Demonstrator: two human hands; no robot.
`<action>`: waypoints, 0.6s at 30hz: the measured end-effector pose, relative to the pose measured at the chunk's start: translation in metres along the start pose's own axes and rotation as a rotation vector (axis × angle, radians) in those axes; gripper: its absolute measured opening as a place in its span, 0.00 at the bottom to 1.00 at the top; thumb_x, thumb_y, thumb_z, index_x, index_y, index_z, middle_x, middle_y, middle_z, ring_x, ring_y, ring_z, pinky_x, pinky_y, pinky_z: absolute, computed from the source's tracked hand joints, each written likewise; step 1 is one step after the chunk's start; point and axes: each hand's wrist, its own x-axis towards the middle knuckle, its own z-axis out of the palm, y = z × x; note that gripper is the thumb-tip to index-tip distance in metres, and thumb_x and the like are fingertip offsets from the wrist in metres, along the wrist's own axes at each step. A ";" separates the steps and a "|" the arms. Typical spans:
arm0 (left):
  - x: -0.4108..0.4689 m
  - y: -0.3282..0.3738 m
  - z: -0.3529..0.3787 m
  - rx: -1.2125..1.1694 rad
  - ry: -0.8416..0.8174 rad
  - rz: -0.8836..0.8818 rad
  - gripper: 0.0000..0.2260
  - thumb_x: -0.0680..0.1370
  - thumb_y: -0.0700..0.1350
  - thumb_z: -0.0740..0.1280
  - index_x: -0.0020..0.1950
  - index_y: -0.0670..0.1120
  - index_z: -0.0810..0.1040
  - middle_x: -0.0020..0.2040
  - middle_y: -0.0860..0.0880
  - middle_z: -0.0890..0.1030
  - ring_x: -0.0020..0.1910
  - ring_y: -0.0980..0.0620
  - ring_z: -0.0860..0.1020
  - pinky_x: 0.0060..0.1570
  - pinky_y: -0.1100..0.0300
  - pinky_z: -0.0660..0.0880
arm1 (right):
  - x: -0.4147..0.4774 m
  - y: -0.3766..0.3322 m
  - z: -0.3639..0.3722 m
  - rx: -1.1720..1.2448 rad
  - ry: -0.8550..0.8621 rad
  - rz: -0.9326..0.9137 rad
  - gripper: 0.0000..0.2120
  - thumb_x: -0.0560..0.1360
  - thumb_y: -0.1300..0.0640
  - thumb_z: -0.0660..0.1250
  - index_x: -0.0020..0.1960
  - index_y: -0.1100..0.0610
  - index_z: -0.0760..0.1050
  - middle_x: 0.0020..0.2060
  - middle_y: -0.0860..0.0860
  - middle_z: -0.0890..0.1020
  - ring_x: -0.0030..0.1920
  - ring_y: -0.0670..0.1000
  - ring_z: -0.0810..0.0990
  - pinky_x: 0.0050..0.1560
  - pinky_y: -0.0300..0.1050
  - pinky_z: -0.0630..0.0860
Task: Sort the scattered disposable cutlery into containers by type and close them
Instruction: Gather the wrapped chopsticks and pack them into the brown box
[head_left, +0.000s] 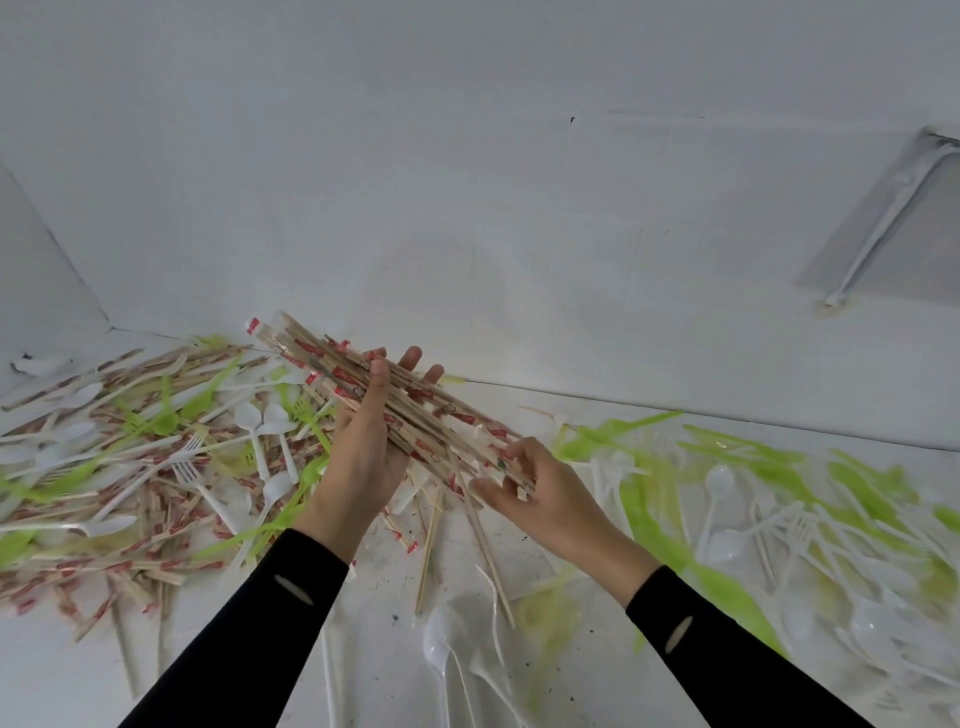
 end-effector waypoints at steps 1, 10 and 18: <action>-0.001 0.000 0.000 -0.013 0.022 0.001 0.14 0.83 0.50 0.60 0.67 0.49 0.70 0.65 0.46 0.79 0.62 0.43 0.79 0.60 0.45 0.77 | 0.000 -0.003 0.003 -0.014 -0.023 0.010 0.24 0.66 0.31 0.70 0.52 0.46 0.71 0.40 0.44 0.82 0.37 0.40 0.79 0.40 0.38 0.75; -0.005 -0.012 0.000 -0.009 0.142 0.038 0.14 0.82 0.52 0.60 0.66 0.50 0.75 0.62 0.47 0.81 0.61 0.48 0.80 0.56 0.50 0.79 | -0.013 -0.025 0.009 0.113 -0.132 0.063 0.20 0.72 0.40 0.71 0.58 0.44 0.68 0.45 0.43 0.84 0.46 0.39 0.81 0.44 0.33 0.73; 0.007 -0.020 -0.007 -0.098 0.225 -0.012 0.20 0.82 0.52 0.61 0.73 0.51 0.66 0.54 0.50 0.85 0.55 0.48 0.83 0.46 0.51 0.82 | -0.028 0.020 0.004 -0.202 -0.165 0.103 0.13 0.81 0.46 0.61 0.51 0.53 0.81 0.32 0.43 0.80 0.29 0.39 0.76 0.34 0.39 0.71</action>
